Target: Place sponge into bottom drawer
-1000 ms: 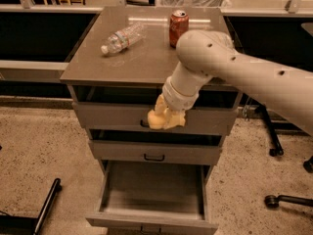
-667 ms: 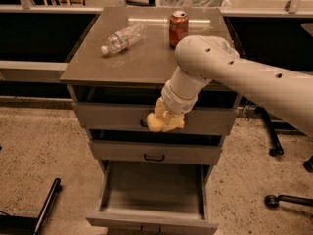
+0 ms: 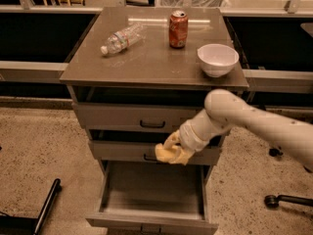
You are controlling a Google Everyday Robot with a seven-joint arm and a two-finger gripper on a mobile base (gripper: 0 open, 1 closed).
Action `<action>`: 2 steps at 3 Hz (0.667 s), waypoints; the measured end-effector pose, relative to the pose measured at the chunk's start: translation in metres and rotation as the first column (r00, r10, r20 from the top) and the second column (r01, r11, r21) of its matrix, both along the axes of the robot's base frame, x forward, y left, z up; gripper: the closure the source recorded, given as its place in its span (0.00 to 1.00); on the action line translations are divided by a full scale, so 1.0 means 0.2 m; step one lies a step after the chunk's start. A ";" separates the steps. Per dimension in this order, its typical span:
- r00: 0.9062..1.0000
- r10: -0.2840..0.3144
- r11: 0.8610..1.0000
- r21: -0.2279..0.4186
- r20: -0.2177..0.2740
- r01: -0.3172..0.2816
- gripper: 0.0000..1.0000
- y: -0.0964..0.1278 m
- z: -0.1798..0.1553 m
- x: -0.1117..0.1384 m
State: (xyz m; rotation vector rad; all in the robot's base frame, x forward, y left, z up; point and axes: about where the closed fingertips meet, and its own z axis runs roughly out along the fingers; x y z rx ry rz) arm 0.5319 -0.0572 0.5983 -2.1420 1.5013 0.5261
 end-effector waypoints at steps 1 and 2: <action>0.997 -0.079 0.978 0.193 0.025 0.072 1.00 -0.01 -0.30 0.01; 0.997 -0.077 0.968 0.237 -0.010 0.077 1.00 0.01 -0.49 -0.04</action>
Offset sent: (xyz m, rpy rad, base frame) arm 0.0020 -0.0021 -0.0579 0.1869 -0.0317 -0.0737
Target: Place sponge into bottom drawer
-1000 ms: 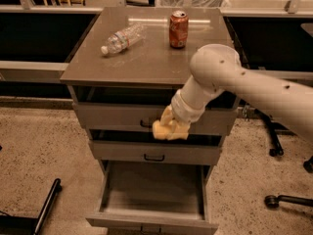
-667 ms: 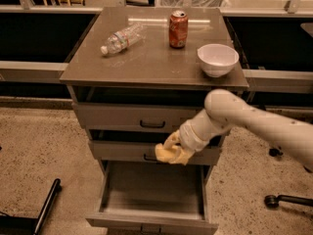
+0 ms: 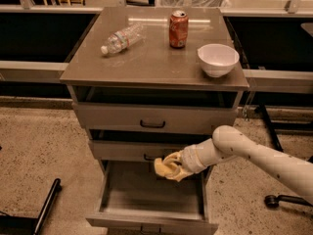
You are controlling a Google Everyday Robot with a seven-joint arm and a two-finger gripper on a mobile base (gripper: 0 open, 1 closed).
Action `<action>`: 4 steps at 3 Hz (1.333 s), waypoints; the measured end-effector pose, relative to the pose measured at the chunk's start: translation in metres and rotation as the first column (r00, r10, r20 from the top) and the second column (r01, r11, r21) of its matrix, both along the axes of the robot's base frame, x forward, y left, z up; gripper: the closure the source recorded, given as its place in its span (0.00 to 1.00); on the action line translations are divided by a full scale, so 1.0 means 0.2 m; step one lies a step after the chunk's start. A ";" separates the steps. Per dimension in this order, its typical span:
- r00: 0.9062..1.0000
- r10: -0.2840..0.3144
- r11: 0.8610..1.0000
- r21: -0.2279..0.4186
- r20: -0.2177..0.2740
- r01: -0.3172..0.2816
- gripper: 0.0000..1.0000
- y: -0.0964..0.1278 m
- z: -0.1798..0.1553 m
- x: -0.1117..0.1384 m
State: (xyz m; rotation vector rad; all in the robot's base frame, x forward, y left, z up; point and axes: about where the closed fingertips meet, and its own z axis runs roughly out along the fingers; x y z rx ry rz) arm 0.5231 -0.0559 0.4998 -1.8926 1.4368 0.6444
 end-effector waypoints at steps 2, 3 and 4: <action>0.999 -0.046 0.999 0.019 -0.027 0.046 1.00 -0.09 -0.19 0.02; 0.996 -0.083 0.995 0.042 -0.042 0.085 1.00 -0.24 -0.52 0.01; 0.996 -0.083 0.992 0.088 -0.044 0.087 1.00 -0.30 -0.80 -0.04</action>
Offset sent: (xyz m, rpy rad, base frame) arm 0.0158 -0.0571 -0.1035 0.0519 0.0687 -0.1362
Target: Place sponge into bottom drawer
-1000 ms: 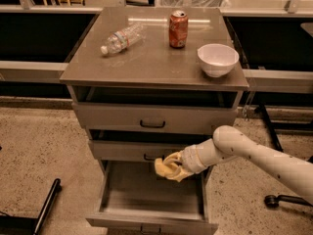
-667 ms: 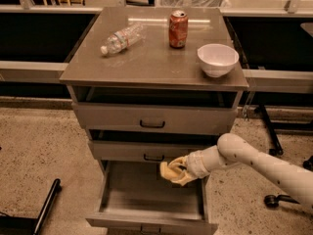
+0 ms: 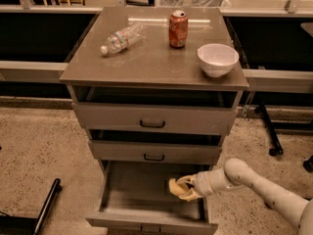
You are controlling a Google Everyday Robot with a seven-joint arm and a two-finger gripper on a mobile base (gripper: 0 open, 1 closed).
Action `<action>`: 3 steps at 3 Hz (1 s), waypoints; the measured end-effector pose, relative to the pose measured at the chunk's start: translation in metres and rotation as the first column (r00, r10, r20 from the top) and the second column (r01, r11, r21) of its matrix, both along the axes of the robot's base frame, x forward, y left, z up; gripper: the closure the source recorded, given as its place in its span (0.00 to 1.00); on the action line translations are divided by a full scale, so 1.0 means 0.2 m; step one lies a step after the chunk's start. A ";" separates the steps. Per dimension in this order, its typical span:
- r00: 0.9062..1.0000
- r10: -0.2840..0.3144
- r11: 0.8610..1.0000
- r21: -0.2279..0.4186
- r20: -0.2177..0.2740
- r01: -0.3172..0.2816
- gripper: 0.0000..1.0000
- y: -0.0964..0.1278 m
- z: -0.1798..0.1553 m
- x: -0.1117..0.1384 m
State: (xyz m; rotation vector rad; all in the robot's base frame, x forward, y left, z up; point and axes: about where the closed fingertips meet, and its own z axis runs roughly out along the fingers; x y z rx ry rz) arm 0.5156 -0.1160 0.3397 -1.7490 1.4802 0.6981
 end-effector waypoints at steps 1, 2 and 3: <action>1.000 0.012 0.999 0.040 -0.028 -0.011 0.98 -0.01 -0.26 -0.07; 0.996 0.034 0.999 0.029 -0.083 -0.031 0.75 0.03 -0.40 -0.11; 0.998 0.013 1.000 0.027 -0.069 -0.011 0.52 0.06 -0.42 -0.10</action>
Offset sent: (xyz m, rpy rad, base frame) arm -0.0280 0.0083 -0.1121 0.0089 0.1468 0.0503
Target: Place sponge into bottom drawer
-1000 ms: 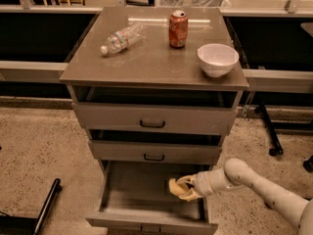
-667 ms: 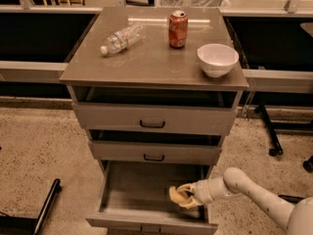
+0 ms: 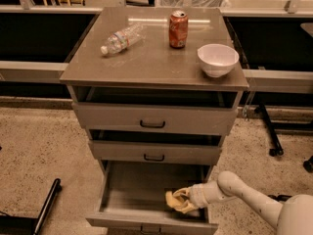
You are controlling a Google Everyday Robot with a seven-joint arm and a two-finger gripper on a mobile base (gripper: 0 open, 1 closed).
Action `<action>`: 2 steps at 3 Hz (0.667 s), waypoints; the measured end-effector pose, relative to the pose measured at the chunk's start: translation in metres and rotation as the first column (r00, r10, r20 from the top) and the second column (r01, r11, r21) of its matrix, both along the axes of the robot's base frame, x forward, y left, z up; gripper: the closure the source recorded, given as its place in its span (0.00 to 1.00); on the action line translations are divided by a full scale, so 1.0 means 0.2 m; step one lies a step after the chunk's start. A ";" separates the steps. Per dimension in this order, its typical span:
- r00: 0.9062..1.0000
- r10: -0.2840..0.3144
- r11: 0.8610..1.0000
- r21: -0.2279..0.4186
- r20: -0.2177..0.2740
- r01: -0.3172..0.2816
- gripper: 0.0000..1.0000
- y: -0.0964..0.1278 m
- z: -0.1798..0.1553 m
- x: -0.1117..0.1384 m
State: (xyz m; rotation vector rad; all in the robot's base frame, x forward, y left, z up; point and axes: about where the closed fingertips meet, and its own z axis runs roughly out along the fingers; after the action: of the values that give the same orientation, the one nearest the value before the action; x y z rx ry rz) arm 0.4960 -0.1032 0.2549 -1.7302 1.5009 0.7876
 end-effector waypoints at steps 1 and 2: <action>0.998 0.056 0.998 0.014 0.037 -0.057 0.28 0.09 0.07 0.04; 0.992 0.072 0.993 0.086 0.099 -0.080 0.06 0.09 0.18 0.06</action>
Offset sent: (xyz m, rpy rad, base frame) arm 0.0182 0.0083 0.0667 0.1887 -0.1991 0.0934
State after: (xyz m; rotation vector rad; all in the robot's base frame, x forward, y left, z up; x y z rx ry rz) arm 0.5079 -0.0848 0.2901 -1.7414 1.3226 0.7877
